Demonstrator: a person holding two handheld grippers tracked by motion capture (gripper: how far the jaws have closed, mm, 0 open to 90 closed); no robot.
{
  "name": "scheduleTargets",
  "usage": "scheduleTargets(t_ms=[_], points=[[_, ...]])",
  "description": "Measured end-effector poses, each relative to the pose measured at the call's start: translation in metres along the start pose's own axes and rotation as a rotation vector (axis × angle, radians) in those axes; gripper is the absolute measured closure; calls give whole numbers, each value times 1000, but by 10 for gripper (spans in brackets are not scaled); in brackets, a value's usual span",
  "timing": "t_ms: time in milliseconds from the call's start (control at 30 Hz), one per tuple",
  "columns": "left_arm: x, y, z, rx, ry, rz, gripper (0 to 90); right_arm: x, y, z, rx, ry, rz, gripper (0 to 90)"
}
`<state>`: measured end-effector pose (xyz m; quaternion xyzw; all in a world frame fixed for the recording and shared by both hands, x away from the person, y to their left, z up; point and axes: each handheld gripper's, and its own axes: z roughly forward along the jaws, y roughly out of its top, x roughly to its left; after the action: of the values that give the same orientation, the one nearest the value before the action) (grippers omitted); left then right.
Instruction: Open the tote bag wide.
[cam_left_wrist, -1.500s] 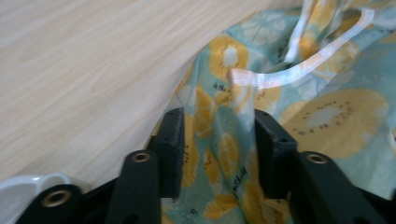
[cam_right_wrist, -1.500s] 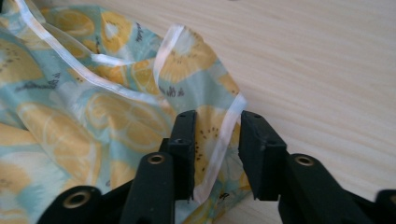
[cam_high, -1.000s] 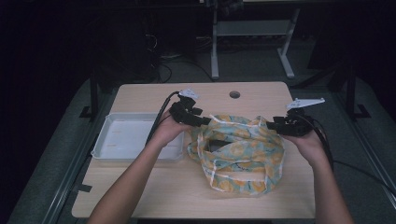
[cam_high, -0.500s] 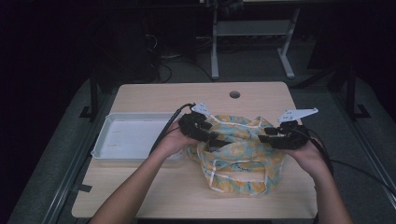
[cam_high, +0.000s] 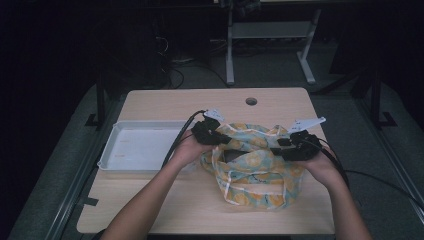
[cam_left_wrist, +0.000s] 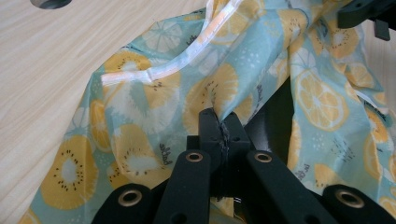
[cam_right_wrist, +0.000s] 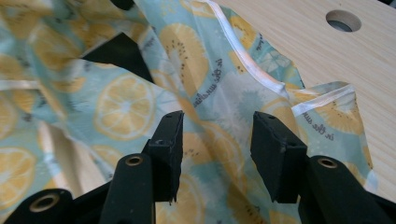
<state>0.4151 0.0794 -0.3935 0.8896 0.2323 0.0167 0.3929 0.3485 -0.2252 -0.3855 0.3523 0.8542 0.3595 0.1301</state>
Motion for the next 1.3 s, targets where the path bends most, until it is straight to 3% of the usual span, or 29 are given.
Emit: scheduleTargets(t_ms=[233, 400, 567, 867, 1067, 1300], points=[[2, -1, 2, -2, -12, -4, 895, -6, 0, 17, 57, -8, 16, 580], [0, 0, 3, -3, -14, -2, 894, -10, -1, 23, 78, -8, 32, 727], [-1, 0, 4, -1, -15, 1, 895, -11, -2, 26, 101, 0, 17, 895], [1, 5, 1, -14, 1, 10, 894, -15, 2, 15, 52, -10, 12, 897], [6, 11, 3, -26, 22, -5, 895, -23, 13, 13, 30, -45, 17, 897], [17, 10, 13, -12, 33, -40, 895, -37, 20, 27, 64, -43, 58, 897]])
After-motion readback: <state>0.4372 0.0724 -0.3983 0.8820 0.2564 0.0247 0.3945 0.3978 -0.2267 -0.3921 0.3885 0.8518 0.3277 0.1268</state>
